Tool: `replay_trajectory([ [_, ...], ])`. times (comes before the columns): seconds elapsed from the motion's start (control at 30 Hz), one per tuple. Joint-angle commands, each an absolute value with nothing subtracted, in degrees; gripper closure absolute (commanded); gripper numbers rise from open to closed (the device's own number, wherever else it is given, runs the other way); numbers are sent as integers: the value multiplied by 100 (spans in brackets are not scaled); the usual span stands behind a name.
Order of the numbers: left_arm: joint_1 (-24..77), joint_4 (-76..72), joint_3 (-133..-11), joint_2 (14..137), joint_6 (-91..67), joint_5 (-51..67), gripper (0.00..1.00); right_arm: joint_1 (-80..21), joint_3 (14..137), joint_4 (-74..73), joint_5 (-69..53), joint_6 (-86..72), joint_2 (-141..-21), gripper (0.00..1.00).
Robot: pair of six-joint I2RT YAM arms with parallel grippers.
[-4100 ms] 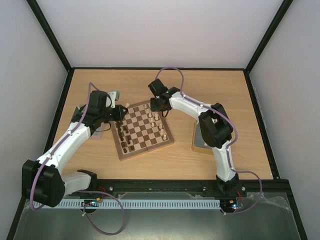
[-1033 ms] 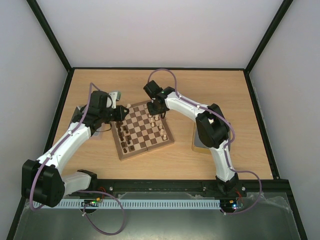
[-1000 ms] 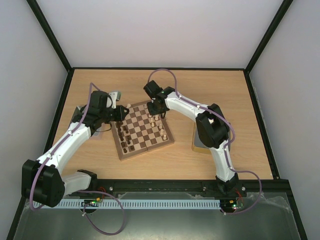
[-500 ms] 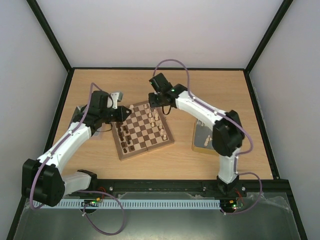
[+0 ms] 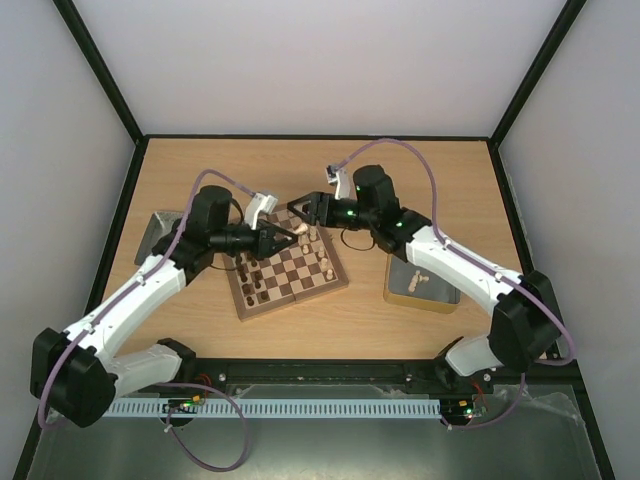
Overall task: Set up the chess pieces on the board
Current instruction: Place the chess piece on the chessboard.
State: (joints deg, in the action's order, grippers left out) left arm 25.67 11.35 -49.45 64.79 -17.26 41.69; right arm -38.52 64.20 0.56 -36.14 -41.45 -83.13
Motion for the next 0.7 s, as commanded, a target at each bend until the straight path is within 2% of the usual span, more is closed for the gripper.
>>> replay_trajectory([
  [0.0, 2660, 725, -5054, 6269, -1704, 4595, 97, -3856, 6007, 1153, -4456, -4843, -7923, 41],
  [0.23, 2663, 336, -4974, 6086, -1954, 4593, 95, -3857, 5218, 2454, -4827, -5822, -7456, 52],
  [0.53, 2663, 48, -4955, 6065, -2234, 4599, 94, -3858, 4906, 3215, -4836, -6565, -7382, 87],
  [0.6, 2659, -23, -4929, 6031, -2412, 4522, 87, -3858, 4841, 3393, -4628, -6726, -7345, 90],
  [0.67, 2663, -313, -4778, 5961, -2768, 4445, 68, -3858, 4716, 3784, -4406, -7026, -7309, 93],
])
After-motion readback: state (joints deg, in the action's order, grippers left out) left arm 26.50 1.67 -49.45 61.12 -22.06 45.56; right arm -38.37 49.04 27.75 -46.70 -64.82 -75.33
